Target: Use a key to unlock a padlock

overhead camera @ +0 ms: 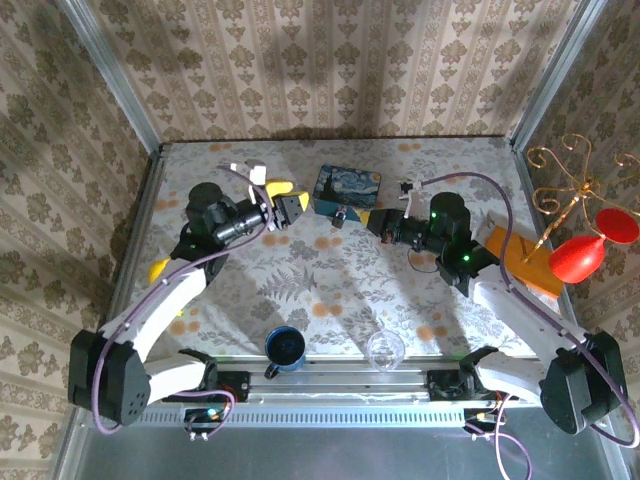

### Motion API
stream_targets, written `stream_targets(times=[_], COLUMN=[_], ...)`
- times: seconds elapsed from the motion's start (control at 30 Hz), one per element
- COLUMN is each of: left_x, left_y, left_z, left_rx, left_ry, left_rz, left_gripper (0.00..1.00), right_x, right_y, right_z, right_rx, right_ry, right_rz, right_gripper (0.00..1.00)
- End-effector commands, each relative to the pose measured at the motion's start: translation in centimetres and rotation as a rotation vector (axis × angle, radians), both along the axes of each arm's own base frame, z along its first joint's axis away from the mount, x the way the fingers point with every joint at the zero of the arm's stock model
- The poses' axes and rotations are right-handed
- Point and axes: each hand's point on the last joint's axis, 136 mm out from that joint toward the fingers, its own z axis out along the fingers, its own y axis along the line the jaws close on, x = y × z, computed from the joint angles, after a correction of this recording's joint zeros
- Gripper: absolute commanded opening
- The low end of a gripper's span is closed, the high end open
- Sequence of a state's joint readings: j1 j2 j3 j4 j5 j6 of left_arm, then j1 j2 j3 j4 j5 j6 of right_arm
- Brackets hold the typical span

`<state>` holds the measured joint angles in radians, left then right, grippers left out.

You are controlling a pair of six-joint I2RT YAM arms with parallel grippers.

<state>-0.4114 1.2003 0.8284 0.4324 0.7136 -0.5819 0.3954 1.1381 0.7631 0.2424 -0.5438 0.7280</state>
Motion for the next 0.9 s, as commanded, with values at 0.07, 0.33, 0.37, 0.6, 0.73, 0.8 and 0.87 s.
stream_targets(times=[0.07, 0.33, 0.37, 0.6, 0.73, 0.8, 0.87], left_x=[-1.3, -2.8, -3.0, -3.3, -3.1, -3.0, -3.0], left_y=[-1.6, -3.7, -4.0, -5.6, -6.1, -6.2, -6.3], left_z=[2.1, 2.8, 3.0, 3.6, 3.7, 3.6, 3.7], left_rx=[-0.130, -0.117, -0.124, -0.173, -0.200, -0.210, -0.220], left_ry=[0.136, 0.062, 0.054, 0.031, 0.032, 0.035, 0.036], left_rz=[-0.148, -0.232, -0.247, -0.328, -0.350, -0.352, -0.358], left_gripper=[0.71, 0.68, 0.66, 0.56, 0.55, 0.54, 0.52], right_x=[0.0, 0.1, 0.2, 0.1, -0.3, -0.5, -0.7], right_y=[1.2, 1.7, 1.7, 2.7, 3.4, 3.7, 4.0], right_z=[2.7, 4.9, 5.1, 5.8, 6.0, 6.0, 6.1], right_rx=[0.082, 0.142, 0.152, 0.215, 0.226, 0.228, 0.229], right_ry=[-0.169, -0.292, -0.297, -0.300, -0.299, -0.298, -0.298], right_rz=[0.077, 0.110, 0.113, 0.160, 0.180, 0.190, 0.200], right_gripper=[0.00, 0.00, 0.00, 0.00, 0.00, 0.00, 0.00])
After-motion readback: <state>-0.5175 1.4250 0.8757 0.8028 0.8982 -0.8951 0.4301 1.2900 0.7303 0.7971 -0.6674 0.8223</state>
